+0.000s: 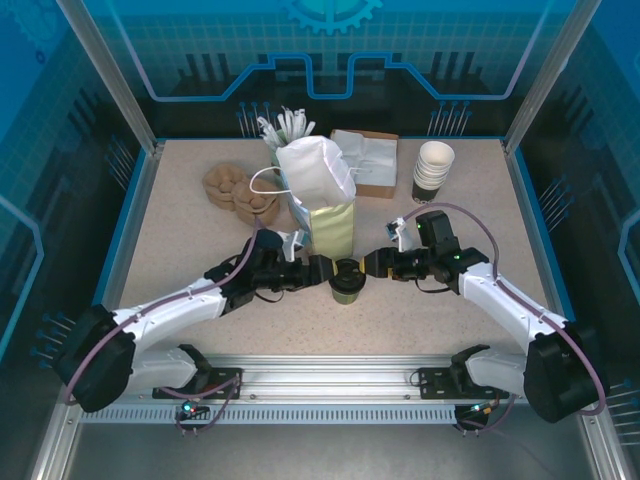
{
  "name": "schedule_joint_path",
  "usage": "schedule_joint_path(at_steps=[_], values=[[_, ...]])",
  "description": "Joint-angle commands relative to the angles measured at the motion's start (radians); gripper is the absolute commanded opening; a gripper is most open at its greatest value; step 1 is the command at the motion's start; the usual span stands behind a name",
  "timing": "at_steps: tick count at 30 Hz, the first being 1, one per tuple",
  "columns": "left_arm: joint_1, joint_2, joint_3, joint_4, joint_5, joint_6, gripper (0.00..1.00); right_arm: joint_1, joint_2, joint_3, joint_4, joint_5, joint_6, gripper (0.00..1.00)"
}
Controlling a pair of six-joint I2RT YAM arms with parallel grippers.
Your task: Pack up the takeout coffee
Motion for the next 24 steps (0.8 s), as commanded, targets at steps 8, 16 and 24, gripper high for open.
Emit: schedule_joint_path(at_steps=[8, 16, 24], values=[[-0.022, 0.067, 0.056, -0.007, -0.044, 0.019, 0.77, 0.013, -0.018, 0.022, -0.03, -0.016, -0.037, 0.58], [-0.024, 0.108, 0.063, 0.002, -0.046, 0.024, 0.75, 0.014, 0.002, 0.022, -0.025, -0.019, -0.043, 0.58], [-0.023, 0.135, 0.06, 0.009, -0.053, 0.026, 0.68, 0.013, 0.027, 0.023, -0.015, -0.024, -0.048, 0.58]])
